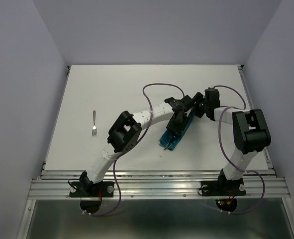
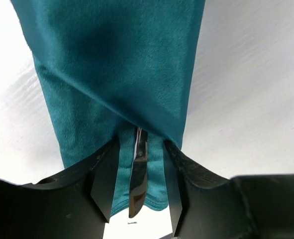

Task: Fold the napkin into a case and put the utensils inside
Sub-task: Stuff the knife into the folded napkin.

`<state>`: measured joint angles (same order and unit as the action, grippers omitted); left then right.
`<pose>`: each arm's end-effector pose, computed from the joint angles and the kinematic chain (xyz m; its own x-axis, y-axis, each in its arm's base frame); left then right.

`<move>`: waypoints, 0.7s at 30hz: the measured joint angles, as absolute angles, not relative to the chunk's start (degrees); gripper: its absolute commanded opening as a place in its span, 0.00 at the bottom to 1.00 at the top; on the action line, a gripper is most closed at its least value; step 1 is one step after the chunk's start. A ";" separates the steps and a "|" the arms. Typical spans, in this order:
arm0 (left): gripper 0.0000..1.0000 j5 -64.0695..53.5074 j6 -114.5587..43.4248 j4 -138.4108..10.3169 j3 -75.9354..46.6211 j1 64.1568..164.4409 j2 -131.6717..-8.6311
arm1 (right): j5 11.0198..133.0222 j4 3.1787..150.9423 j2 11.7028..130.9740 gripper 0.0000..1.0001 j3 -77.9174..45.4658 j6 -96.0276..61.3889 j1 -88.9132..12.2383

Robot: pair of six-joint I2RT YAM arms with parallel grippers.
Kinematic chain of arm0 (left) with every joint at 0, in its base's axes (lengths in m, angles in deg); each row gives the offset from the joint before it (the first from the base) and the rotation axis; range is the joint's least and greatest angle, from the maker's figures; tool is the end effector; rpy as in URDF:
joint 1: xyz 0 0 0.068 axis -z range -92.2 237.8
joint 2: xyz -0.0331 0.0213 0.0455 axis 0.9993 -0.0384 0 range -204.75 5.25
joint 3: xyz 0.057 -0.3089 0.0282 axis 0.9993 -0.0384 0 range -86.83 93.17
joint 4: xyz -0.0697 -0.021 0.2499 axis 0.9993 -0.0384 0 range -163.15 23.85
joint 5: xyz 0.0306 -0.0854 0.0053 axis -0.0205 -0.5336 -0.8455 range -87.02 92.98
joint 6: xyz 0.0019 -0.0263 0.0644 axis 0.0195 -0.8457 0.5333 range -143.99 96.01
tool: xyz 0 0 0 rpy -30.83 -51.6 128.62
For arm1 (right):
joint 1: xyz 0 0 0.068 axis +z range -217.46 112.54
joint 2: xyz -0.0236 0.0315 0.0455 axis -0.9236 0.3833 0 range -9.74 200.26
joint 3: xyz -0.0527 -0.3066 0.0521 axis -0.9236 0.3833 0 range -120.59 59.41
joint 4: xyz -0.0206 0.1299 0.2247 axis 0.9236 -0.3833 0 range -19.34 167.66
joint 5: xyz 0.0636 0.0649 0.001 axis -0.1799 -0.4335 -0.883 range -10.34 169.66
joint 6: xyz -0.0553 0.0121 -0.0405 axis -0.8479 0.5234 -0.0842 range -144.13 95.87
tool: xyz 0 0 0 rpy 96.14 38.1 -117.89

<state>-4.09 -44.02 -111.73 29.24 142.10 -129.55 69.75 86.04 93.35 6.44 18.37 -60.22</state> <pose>0.3115 -0.4453 0.1931 -0.7808 0.5041 -0.3692 0.6063 0.7540 -0.2527 0.3847 0.0587 0.1783 -0.6569 0.5874 -0.4727 0.2607 0.7652 0.5887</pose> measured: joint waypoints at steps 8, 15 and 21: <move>0.46 -2.21 -44.22 -111.49 26.29 142.45 -127.82 | 69.75 85.84 93.35 0.62 6.31 18.32 -60.20; 0.48 -0.37 -44.65 -111.21 21.22 143.76 -123.32 | 69.75 85.82 93.35 0.62 6.31 18.32 -60.20; 0.52 0.08 -44.98 -110.33 17.53 144.59 -120.28 | 69.75 85.84 93.37 0.62 6.31 18.32 -60.20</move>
<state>0.08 -44.98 -110.33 17.53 144.59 -120.28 69.75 85.84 93.37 6.31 18.32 -60.20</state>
